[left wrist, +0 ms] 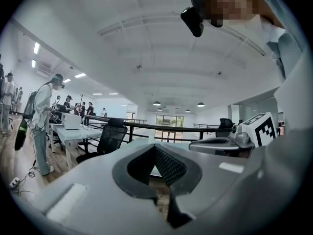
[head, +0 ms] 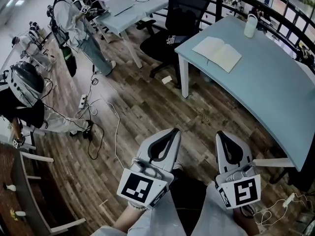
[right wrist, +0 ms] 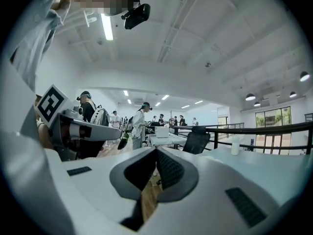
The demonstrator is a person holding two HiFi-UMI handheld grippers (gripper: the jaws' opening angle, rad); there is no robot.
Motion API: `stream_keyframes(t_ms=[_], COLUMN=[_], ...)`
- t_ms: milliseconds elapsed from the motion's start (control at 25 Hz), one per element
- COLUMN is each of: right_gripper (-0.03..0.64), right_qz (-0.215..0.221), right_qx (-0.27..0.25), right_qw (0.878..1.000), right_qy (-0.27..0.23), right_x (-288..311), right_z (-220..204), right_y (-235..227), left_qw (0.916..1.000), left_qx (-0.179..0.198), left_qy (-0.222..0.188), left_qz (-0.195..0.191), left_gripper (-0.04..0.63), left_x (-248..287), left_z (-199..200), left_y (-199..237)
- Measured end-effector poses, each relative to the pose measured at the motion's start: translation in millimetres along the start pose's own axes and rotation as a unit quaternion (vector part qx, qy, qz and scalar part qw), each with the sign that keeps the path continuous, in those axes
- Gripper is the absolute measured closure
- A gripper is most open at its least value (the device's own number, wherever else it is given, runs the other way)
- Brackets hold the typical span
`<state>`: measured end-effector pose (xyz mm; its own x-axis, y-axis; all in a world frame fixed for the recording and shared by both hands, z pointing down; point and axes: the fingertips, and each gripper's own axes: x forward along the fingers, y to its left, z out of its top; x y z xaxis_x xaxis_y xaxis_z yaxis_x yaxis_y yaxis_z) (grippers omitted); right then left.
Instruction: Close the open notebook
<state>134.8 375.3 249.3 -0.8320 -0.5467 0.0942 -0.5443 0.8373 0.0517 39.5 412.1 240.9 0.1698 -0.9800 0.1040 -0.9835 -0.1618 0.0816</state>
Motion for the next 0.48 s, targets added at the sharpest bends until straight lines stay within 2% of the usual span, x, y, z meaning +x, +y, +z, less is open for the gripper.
stream_keyframes(t_ms=[480], right_gripper=[0.615], right_qz=[-0.016], right_qx=[-0.016], right_qw=[1.0], right_qy=[-0.002], right_x=[79], right_z=[12], right_y=[15], left_qw=[0.9997], left_qx=[0.0], left_qy=[-0.01], left_qz=[-0.023], left_gripper=[0.592], left_x=[24], left_z=[6], left_y=[78])
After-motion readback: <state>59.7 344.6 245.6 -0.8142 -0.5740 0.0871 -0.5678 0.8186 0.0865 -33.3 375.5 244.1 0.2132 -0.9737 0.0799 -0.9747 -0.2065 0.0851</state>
